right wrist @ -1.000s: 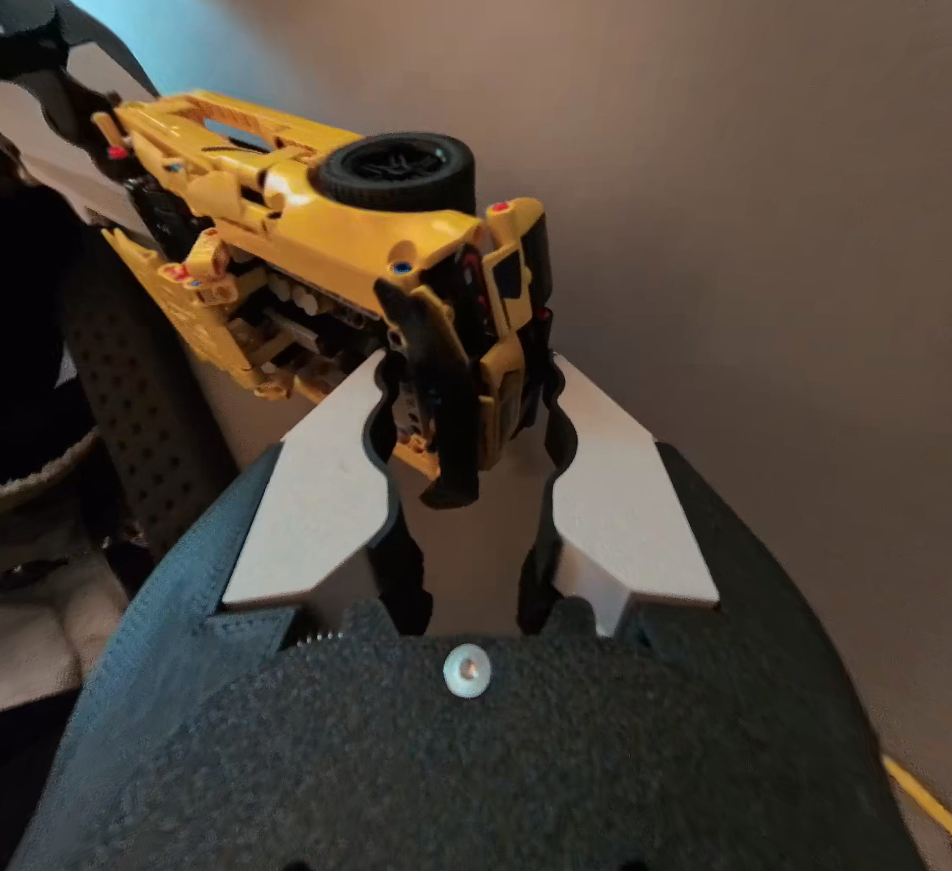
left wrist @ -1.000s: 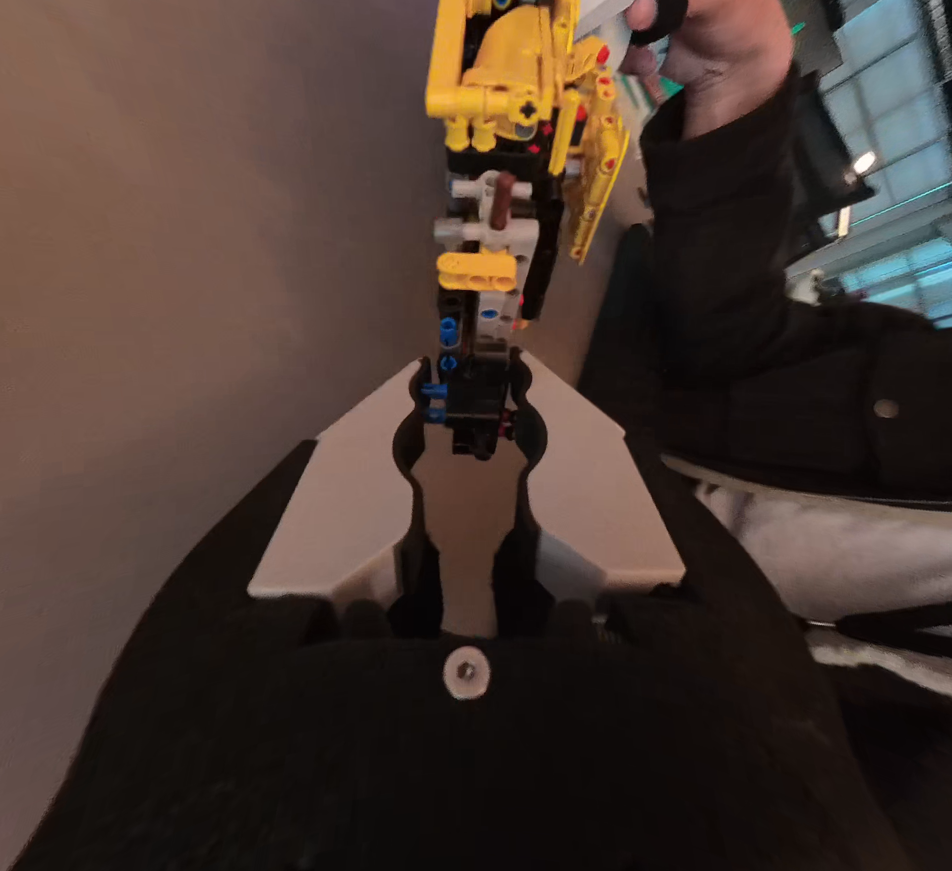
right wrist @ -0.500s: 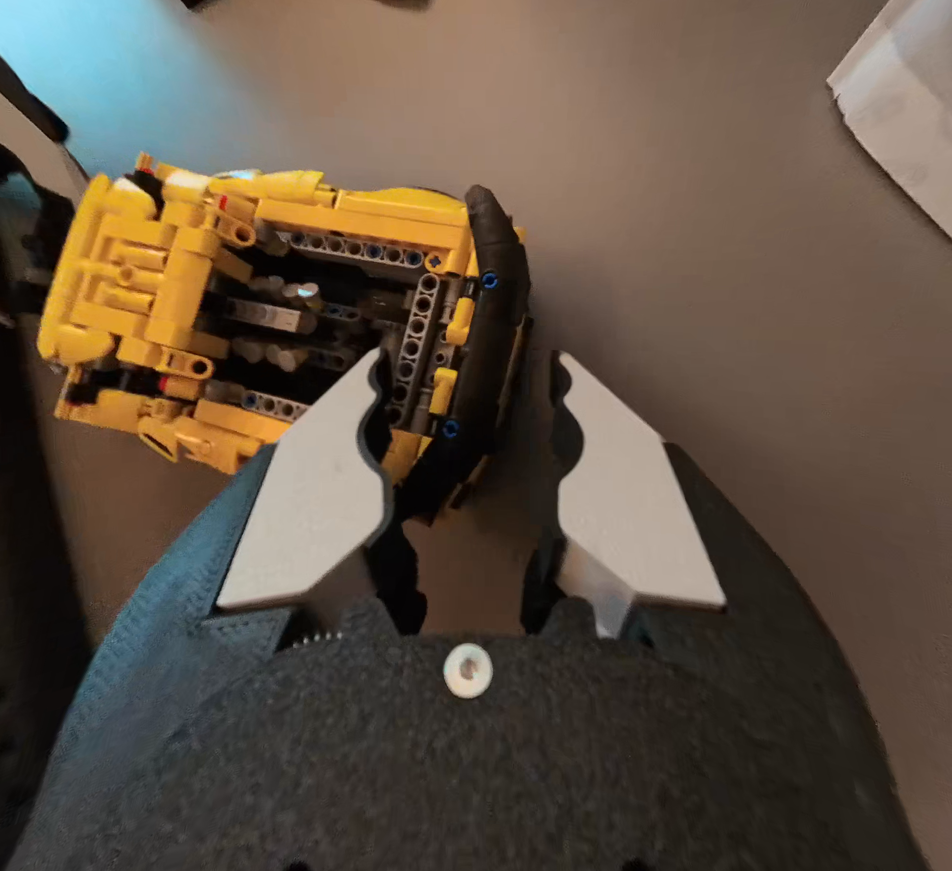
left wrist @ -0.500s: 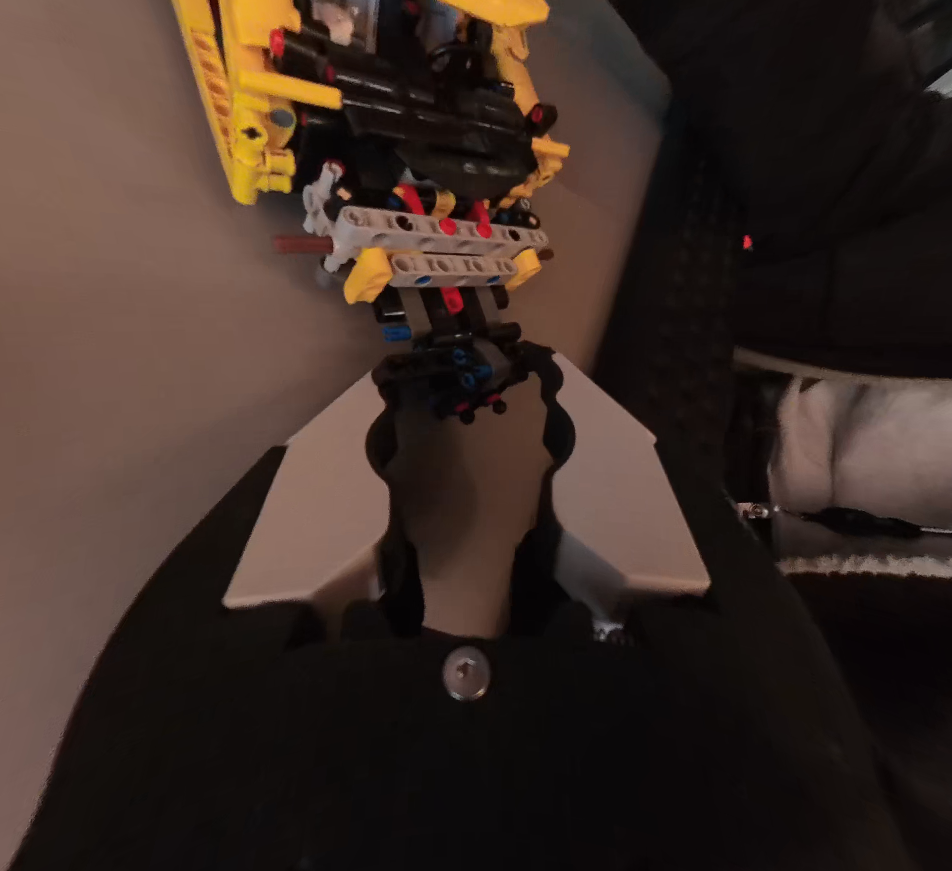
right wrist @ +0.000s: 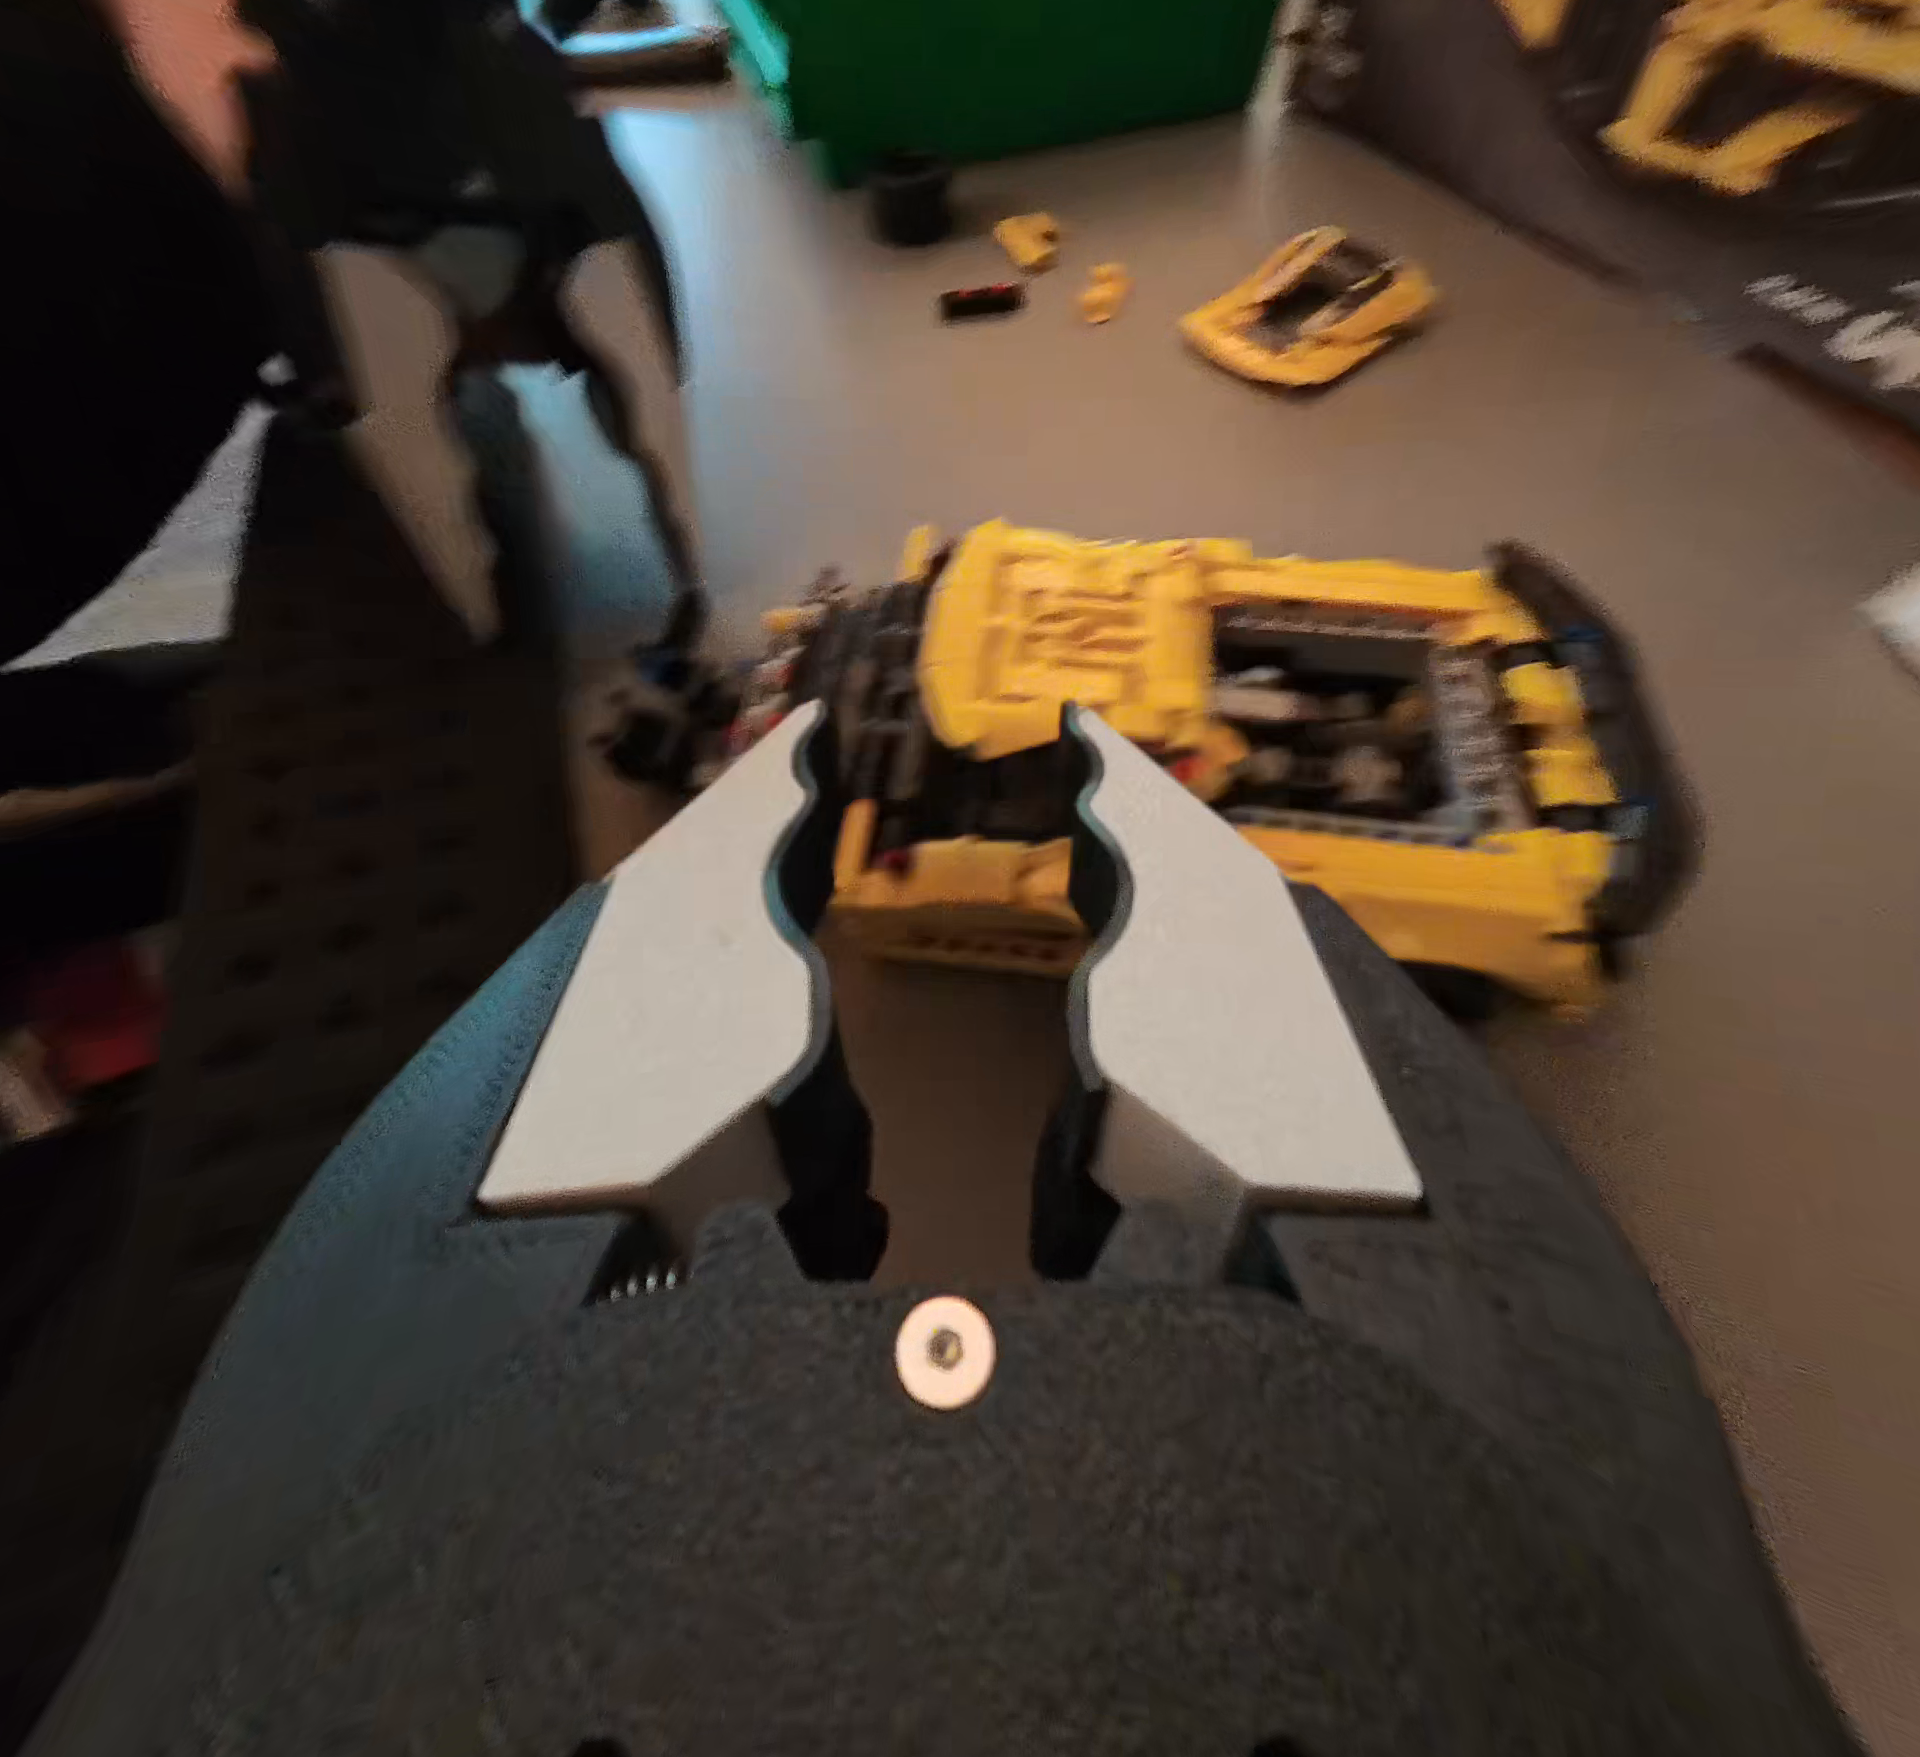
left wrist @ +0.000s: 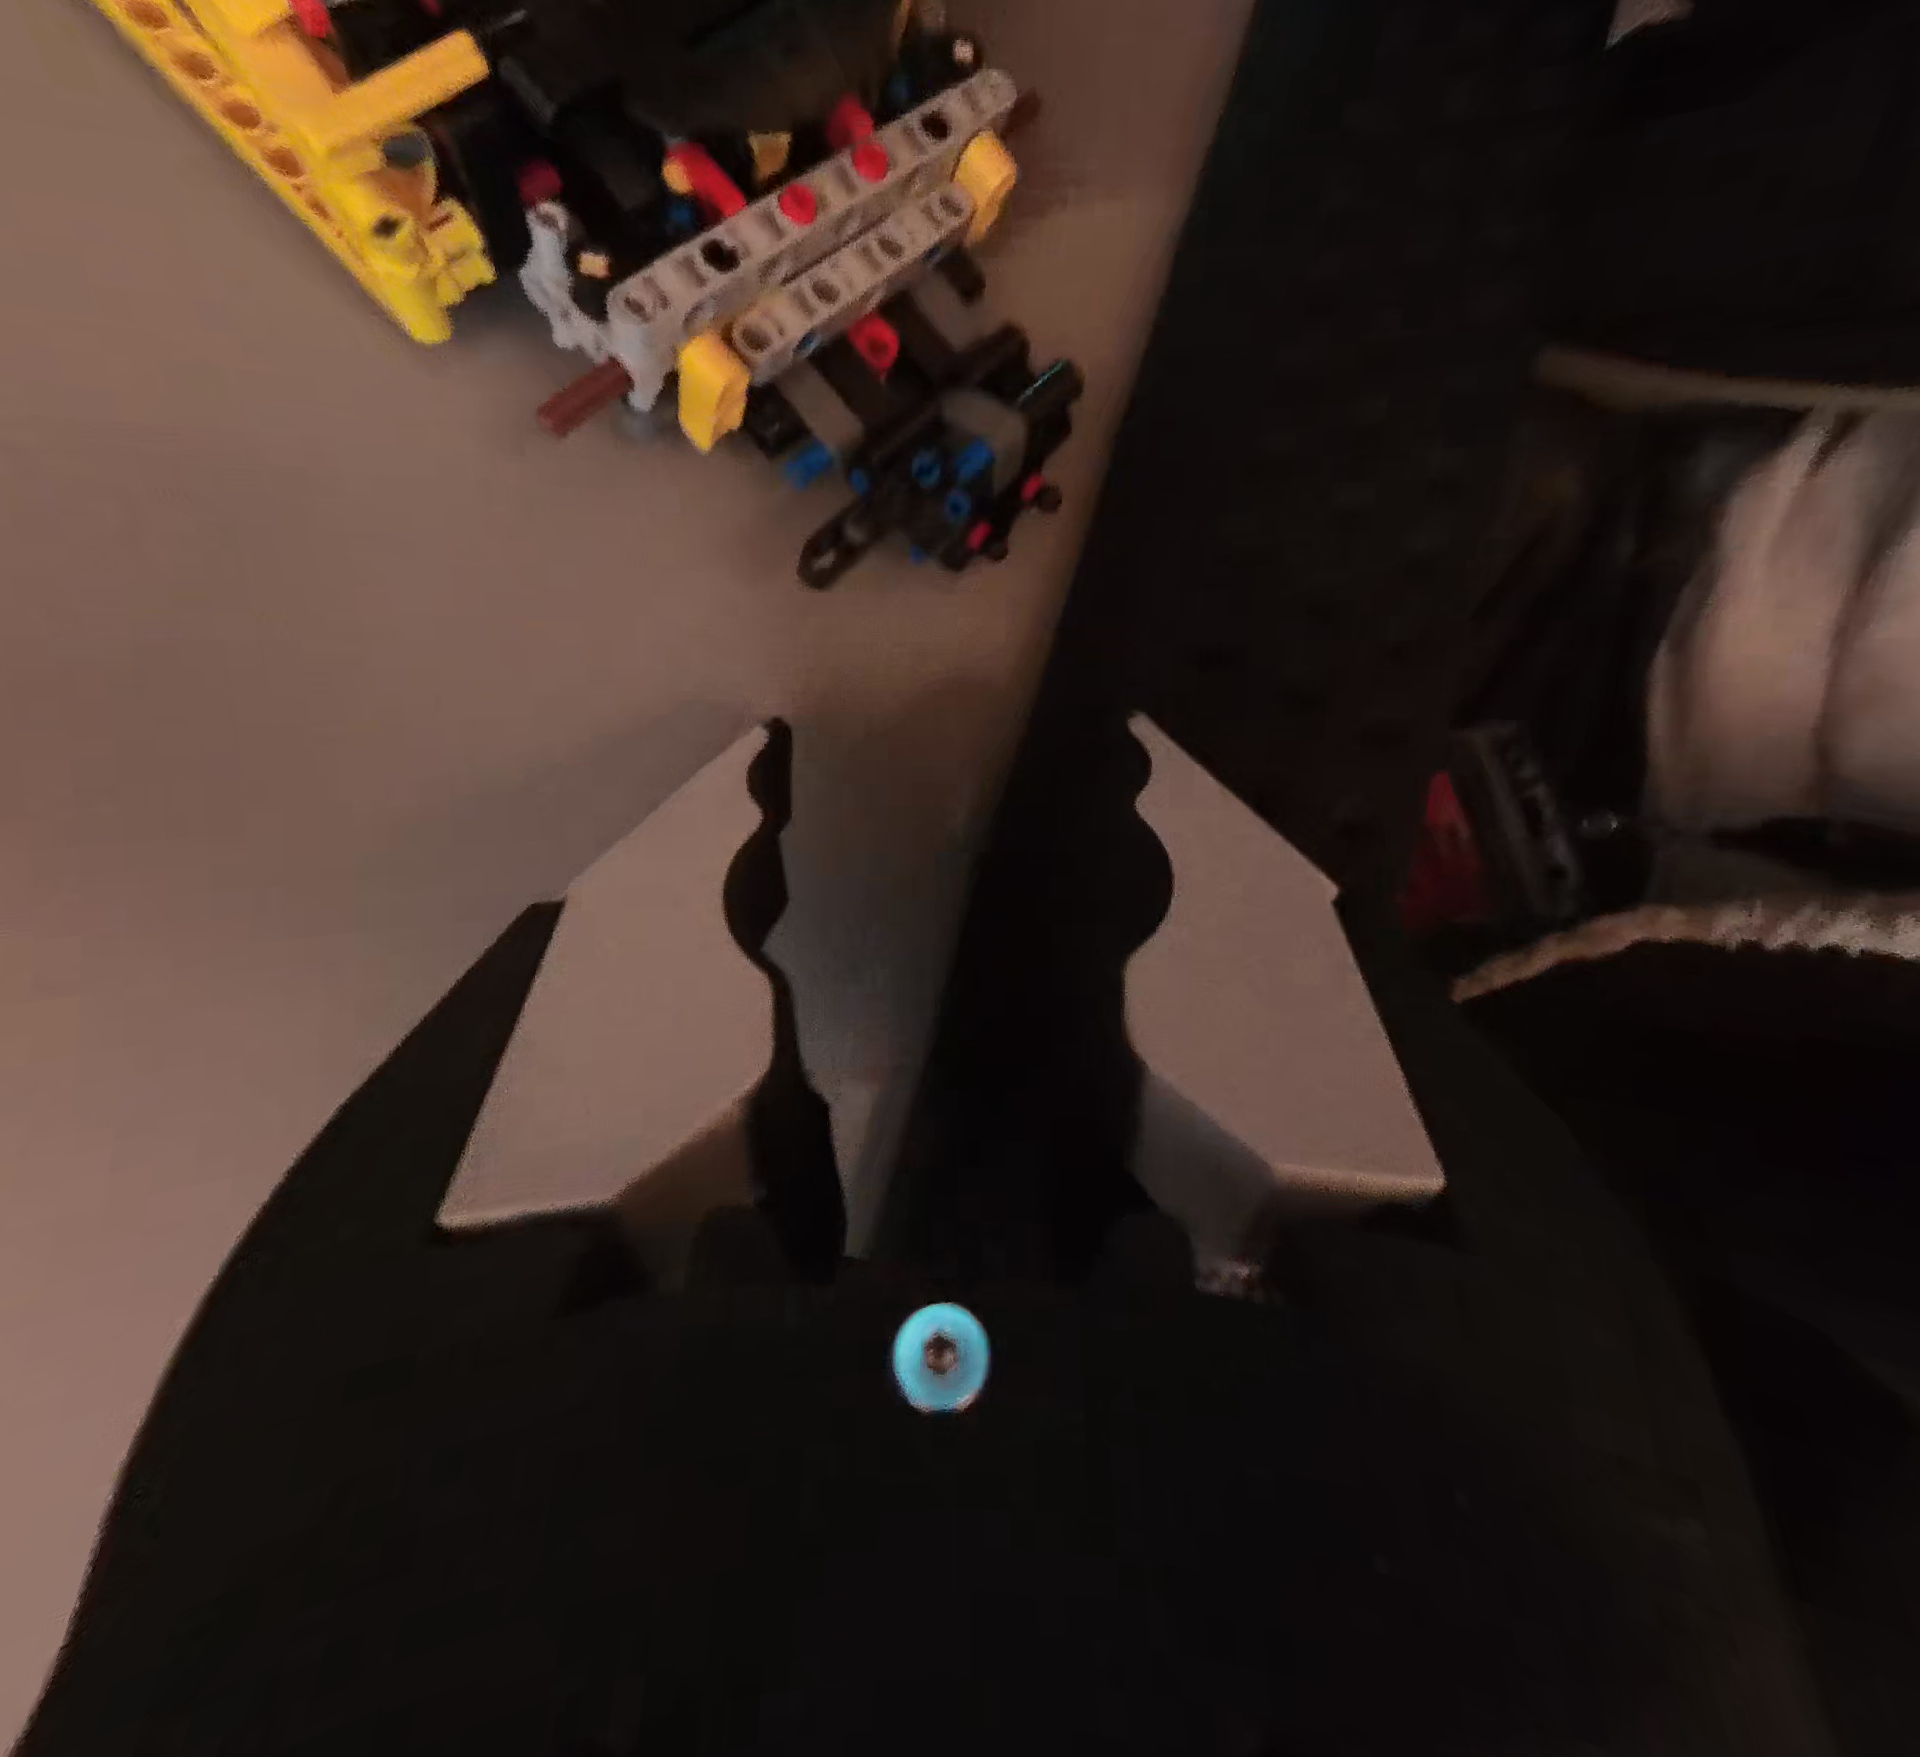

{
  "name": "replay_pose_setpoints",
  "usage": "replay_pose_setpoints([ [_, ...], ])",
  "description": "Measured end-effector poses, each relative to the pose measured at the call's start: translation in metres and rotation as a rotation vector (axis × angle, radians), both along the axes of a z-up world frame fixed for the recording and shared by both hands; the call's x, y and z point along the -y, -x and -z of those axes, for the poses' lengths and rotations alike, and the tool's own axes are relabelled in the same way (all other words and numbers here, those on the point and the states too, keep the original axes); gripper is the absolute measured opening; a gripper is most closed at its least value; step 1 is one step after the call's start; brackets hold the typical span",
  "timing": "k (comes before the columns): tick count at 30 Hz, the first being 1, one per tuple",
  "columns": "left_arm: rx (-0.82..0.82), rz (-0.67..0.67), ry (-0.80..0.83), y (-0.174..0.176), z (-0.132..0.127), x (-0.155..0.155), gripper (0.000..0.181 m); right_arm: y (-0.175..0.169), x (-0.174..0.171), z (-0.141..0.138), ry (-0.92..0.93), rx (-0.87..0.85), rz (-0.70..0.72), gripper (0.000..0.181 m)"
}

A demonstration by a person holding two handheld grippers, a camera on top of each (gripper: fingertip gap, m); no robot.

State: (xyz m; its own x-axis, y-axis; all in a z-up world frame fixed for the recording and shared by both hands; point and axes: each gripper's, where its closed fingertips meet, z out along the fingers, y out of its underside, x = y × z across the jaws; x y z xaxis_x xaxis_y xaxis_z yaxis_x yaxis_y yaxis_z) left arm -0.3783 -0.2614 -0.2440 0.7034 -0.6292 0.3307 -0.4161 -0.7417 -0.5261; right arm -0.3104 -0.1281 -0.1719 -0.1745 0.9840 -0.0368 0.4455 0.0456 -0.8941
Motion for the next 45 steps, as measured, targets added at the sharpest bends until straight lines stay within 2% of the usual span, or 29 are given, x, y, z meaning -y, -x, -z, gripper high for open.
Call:
replay_pose_setpoints([
  [2,-0.111,-0.041,-0.040,0.020,-0.004,-0.007,0.061,-0.010,0.016,0.015,-0.017,0.039,0.001,0.039],
  [4,-0.160,-0.080,-0.169,0.035,-0.020,-0.026,0.061,-0.017,0.021,0.028,-0.070,0.060,0.036,0.035],
  [7,-0.027,-0.099,-0.455,0.026,-0.059,-0.069,0.057,-0.016,0.018,0.033,-0.107,0.017,0.095,0.026],
  [9,0.085,-0.074,-0.552,0.017,-0.072,-0.088,0.053,-0.014,0.016,0.033,-0.071,0.003,0.107,0.024],
  [12,0.151,-0.025,-0.532,0.020,-0.062,-0.105,0.050,-0.012,0.014,0.036,-0.039,0.002,0.112,0.024],
  [15,0.321,0.041,-0.440,0.013,-0.057,-0.106,0.048,-0.012,0.015,0.036,-0.041,-0.011,0.098,0.017],
  [18,0.394,0.058,-0.469,0.012,-0.055,-0.111,0.037,-0.013,0.012,0.038,0.001,-0.013,0.092,0.014],
  [21,0.360,0.085,-0.490,0.010,-0.044,-0.108,0.021,-0.012,0.011,0.040,0.023,-0.009,0.090,0.014],
  [24,0.286,0.092,-0.501,0.010,-0.034,-0.111,0.012,-0.008,0.013,0.041,-0.016,-0.013,0.080,0.009],
  [29,0.324,0.084,-0.440,0.005,-0.032,-0.115,0.016,-0.007,0.015,0.045,0.013,0.009,0.067,0.006],
  [33,0.334,0.103,-0.422,0.004,-0.031,-0.115,0.006,-0.010,0.008,0.041,0.111,0.003,0.088,0.006],
  [38,0.191,0.085,-0.488,0.020,-0.021,-0.120,0.000,-0.019,-0.005,0.038,0.245,-0.022,0.140,0.006],
  [45,0.288,0.058,-0.517,0.008,-0.035,-0.122,0.001,-0.017,0.000,0.041,0.216,-0.013,0.127,0.006],
])
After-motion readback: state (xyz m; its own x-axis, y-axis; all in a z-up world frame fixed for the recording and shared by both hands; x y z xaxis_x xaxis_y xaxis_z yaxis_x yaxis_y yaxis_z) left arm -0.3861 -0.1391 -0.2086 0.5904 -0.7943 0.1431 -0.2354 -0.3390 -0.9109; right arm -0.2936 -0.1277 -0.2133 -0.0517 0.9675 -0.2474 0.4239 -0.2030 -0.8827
